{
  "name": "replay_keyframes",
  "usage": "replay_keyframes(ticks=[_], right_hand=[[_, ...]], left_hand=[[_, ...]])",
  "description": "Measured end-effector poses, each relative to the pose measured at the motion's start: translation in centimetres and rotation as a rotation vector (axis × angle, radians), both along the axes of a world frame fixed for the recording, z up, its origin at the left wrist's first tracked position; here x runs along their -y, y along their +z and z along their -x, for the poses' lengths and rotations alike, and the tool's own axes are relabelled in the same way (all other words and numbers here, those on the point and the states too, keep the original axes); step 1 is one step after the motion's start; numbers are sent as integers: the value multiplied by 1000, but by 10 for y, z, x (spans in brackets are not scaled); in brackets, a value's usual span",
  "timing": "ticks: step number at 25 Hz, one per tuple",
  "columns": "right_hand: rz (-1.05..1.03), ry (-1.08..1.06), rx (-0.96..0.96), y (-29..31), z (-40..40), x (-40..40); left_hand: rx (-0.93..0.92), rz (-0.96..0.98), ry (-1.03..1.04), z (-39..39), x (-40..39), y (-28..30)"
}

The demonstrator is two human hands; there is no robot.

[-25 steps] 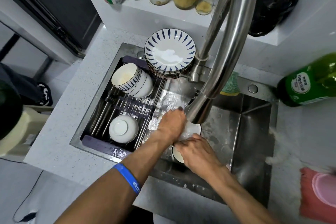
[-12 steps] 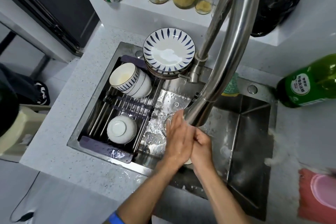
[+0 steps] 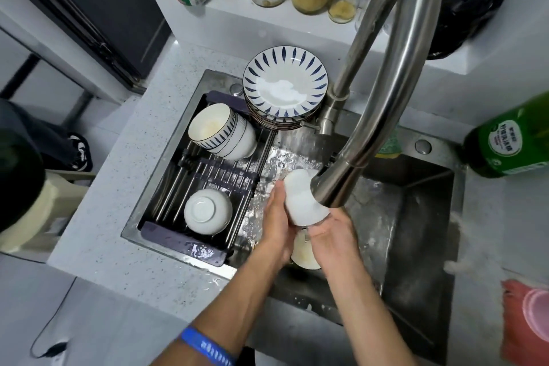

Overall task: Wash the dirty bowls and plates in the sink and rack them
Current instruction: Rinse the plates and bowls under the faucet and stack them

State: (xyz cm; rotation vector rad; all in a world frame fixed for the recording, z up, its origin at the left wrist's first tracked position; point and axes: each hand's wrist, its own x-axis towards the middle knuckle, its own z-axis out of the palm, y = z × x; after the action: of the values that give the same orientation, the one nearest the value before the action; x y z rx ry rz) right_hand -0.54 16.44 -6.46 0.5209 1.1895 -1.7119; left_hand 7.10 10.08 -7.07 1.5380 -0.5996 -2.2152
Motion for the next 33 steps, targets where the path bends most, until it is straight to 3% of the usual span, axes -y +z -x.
replay_keyframes(ticks=[1, 3, 5, 7, 9, 10, 12, 14, 15, 17, 19, 20, 21, 24, 26, 28, 30, 31, 33], right_hand=[[-111, 86, -131, 1, -3, 1], [-321, 429, -568, 2, -8, -5], [-270, 883, -949, 8, -18, -17], [-155, 1306, -1333, 6, -22, -32], [-228, 1540, -1784, 7, -8, -30], [-277, 1609, -1828, 13, -2, -22], [-293, 1683, -1707, 20, 6, -13], [-370, 1677, -1803, 21, 4, -7], [-350, 1646, -1851, 18, 1, -6], [-208, 1628, -1768, 18, 1, -6], [-61, 1562, -1776, 17, 13, -9], [-69, 1471, -1883, 16, 15, -9], [-134, 1401, -1958, 13, 13, -10], [-174, 1173, -1836, 7, 0, -15], [-99, 1260, -1982, 0, 4, -20], [-119, 1346, -2232, -4, 19, -28], [-193, 1463, -2280, 0, 23, -33], [-210, 1498, -2296, 2, 19, -33], [-254, 1532, -2218, -1, 14, -32]], left_hand=[[78, 90, -22, -3, -8, 5], [107, 268, -209, -6, -17, 16], [132, 289, -310, -5, -9, 19], [261, 266, -216, -5, 8, 10], [336, 235, -153, -8, 14, 5], [343, 214, -144, -11, 14, 3], [262, 153, -157, -14, 10, 0], [232, 146, -175, -17, 6, -2], [229, 169, -141, -16, 8, -1], [239, 119, -151, -15, 20, 0], [240, 103, -379, -17, 36, 13], [217, 117, -475, -16, 43, 18], [196, 148, -450, -12, 44, 19], [219, 303, -146, -10, 7, 21], [164, 147, -101, -14, -4, 10], [215, 7, -284, -21, 12, 0], [410, 72, -586, -13, 29, 6], [533, 195, -657, 0, 30, 13], [497, 283, -630, 22, 24, 31]])
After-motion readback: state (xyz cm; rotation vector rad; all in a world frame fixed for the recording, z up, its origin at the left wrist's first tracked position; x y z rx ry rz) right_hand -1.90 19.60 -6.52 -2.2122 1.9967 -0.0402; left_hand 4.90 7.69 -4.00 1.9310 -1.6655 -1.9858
